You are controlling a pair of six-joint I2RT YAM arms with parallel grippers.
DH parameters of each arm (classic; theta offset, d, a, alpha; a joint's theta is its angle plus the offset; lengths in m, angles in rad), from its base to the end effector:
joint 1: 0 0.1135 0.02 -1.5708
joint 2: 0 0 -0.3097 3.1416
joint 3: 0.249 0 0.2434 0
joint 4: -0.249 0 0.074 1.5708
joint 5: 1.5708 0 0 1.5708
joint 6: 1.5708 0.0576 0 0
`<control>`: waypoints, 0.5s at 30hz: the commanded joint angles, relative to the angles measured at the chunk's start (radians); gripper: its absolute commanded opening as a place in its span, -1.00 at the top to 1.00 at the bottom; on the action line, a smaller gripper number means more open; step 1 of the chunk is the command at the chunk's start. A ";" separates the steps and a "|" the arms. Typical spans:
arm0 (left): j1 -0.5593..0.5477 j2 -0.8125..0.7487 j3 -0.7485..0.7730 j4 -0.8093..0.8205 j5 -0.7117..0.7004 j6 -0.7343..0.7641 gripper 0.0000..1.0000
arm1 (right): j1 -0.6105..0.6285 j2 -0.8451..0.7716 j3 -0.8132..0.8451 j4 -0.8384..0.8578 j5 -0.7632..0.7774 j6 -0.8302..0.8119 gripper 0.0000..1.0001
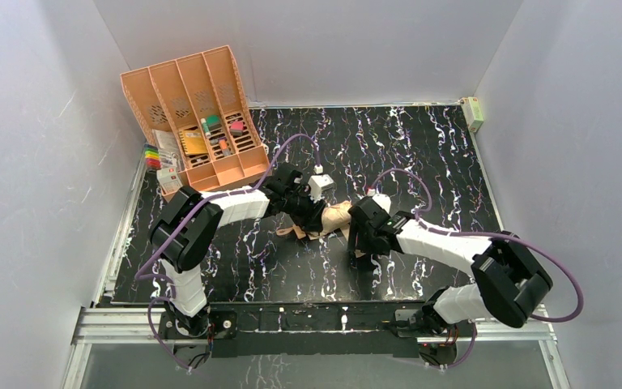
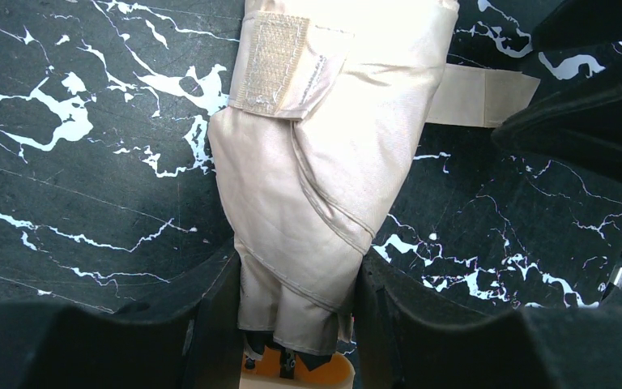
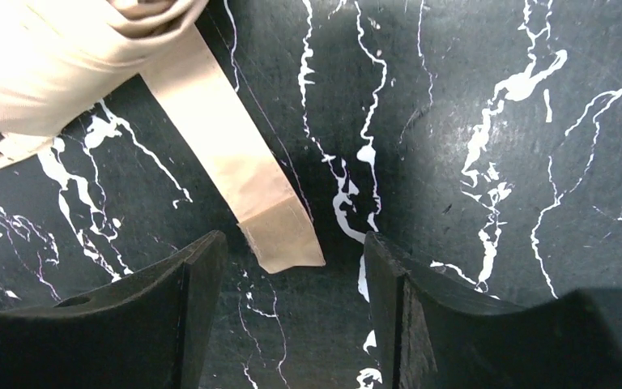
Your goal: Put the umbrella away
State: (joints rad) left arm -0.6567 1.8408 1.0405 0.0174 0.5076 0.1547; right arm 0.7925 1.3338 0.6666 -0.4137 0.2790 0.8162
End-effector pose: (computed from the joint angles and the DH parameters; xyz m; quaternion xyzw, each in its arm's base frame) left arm 0.2982 -0.2652 0.1968 0.4413 0.7832 -0.3169 0.3023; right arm 0.1732 0.1531 0.2015 0.0451 0.9603 0.0794 0.2637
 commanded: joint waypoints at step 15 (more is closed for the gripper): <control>-0.004 0.046 -0.016 -0.143 -0.157 0.003 1.00 | 0.004 0.200 0.052 -0.052 -0.029 -0.001 0.15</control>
State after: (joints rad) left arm -0.6609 1.8408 1.0458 0.0059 0.4904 0.1547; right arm 0.7921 1.4654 0.7631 -0.4389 0.3161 0.8055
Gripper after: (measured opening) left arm 0.402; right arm 0.441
